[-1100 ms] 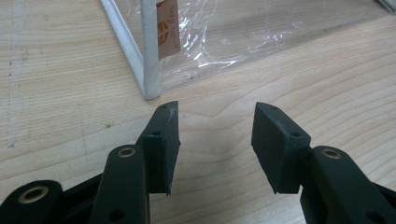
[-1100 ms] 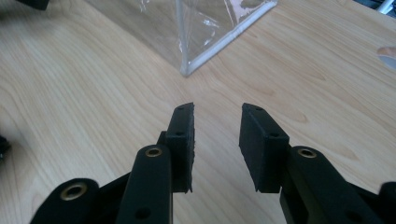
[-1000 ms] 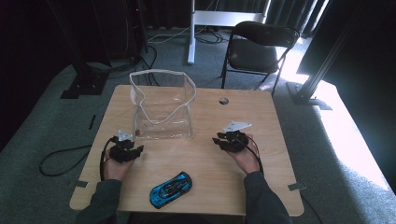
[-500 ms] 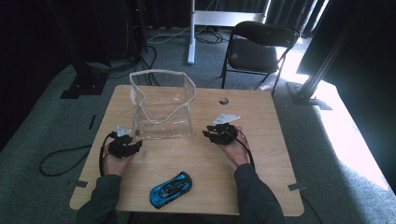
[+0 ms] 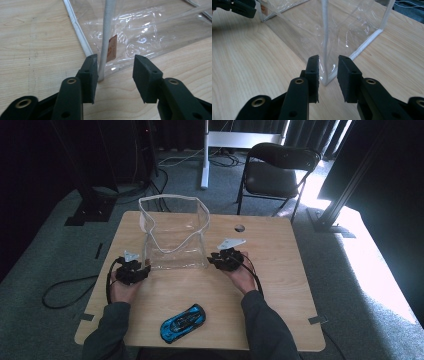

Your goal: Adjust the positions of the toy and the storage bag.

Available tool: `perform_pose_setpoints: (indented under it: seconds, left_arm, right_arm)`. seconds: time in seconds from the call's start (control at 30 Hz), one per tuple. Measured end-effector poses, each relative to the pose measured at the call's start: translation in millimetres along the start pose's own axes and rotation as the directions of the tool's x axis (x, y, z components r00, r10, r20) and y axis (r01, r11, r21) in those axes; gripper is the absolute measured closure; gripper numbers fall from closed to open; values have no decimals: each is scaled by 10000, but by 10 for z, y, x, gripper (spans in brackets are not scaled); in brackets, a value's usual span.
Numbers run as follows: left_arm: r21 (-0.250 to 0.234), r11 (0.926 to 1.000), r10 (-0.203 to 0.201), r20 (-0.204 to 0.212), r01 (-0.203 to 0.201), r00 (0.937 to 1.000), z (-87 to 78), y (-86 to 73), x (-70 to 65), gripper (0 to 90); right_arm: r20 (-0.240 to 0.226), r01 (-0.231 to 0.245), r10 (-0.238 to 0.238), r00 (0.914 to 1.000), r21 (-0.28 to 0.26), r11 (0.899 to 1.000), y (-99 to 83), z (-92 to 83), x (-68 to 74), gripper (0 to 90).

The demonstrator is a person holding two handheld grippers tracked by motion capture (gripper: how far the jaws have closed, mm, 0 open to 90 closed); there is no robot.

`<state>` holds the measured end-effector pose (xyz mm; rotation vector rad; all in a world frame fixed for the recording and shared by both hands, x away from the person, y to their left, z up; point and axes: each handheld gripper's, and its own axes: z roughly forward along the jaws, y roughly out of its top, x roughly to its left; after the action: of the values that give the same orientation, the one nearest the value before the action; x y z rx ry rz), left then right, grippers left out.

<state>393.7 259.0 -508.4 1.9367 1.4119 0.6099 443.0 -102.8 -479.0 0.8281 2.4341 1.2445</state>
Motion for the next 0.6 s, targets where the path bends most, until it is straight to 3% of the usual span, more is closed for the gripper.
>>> perform_pose_setpoints:
  seconds: [0.2,0.27,0.37,0.6]
  left_arm:
    - [103,9999,-97,-276,100,9996,43,9,37,664]
    - [134,9999,-57,-356,62,9994,54,12,39,711]
    - [175,9998,56,-462,-48,9989,75,16,35,817]
    - [297,9993,247,-584,-230,9980,89,31,-5,850]
  right_arm:
    - [-122,80,-80,9999,-32,10000,108,133,44,775]
    - [7,160,-160,9999,6,9999,123,172,58,858]
    - [-35,-12,11,10000,-114,9999,102,163,33,880]
    - [56,176,-175,9998,-116,9998,58,101,64,881]
